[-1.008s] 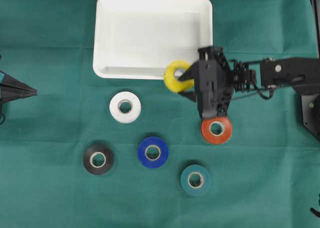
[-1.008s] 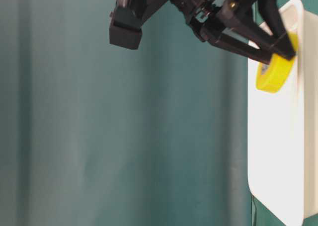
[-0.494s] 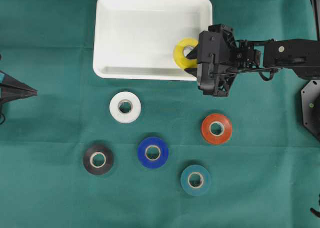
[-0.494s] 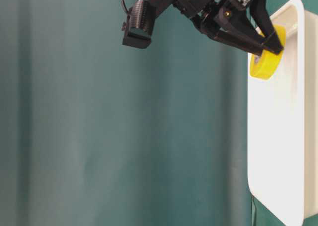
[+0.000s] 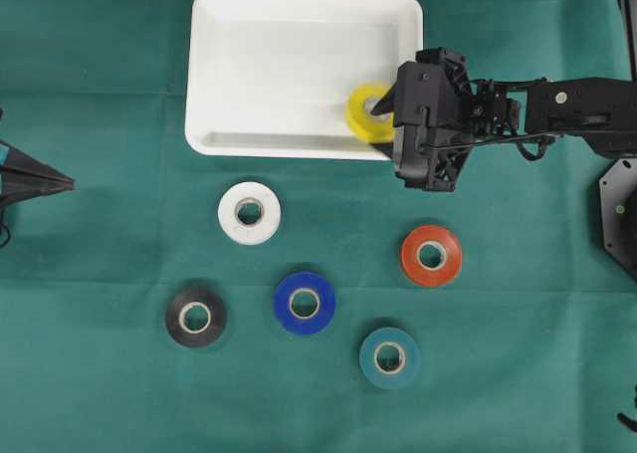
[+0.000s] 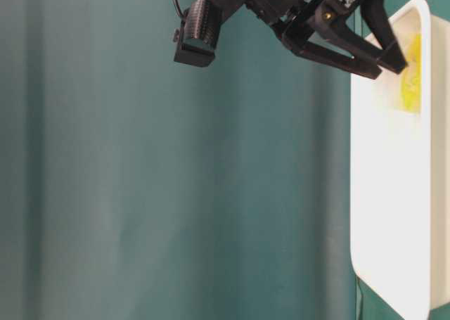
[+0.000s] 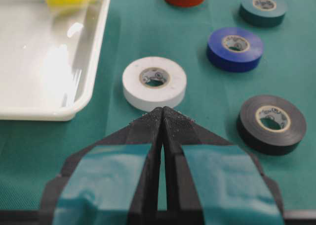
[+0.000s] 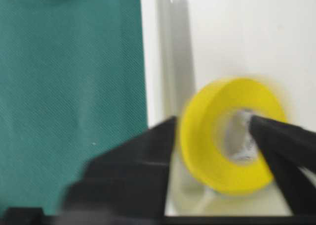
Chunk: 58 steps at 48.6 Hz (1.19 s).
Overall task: Put the tape into the white case with the right arm.
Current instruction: 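Lift the yellow roll and carry it into the white tray, then release the yellow roll in the tray and withdraw right gripper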
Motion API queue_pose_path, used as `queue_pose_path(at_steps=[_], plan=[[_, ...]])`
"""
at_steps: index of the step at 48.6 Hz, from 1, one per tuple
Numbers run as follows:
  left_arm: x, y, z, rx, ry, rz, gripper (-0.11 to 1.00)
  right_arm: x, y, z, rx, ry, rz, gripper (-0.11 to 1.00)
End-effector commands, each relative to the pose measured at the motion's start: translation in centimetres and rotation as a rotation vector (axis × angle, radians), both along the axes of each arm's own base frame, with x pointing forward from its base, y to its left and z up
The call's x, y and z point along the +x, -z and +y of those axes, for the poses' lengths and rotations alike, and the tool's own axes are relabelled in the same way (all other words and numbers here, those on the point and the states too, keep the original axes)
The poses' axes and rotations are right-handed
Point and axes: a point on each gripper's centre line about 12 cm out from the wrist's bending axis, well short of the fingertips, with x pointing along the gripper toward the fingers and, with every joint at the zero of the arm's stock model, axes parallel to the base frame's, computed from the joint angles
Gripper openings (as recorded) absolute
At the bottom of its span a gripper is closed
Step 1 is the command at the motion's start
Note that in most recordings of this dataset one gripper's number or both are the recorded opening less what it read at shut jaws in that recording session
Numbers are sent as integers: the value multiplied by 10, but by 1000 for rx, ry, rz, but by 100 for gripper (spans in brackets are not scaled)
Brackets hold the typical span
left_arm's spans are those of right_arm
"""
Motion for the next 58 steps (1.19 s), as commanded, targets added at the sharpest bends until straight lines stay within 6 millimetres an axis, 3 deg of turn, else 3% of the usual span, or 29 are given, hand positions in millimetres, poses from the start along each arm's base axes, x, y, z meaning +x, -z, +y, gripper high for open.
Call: queue_pose_path(at_steps=[1,4,21,48,58], plan=[[1,-4,0,0,3,-11,1,3,-12,0,-10,-3,-45,43],[1,-4,0,1,3,-11,1,3,-12,0,-10,-3,-43,58],[1,-4,0,0,3,-12,1,-12,-14,2,-12,-1,-46,56],[1,-4,0,0,3,-9,1,-111,-27,27,-38,-7,-188,56],[1,-4,0,1,2,-9,1,-132,-33,32,-52,-4,-253,56]])
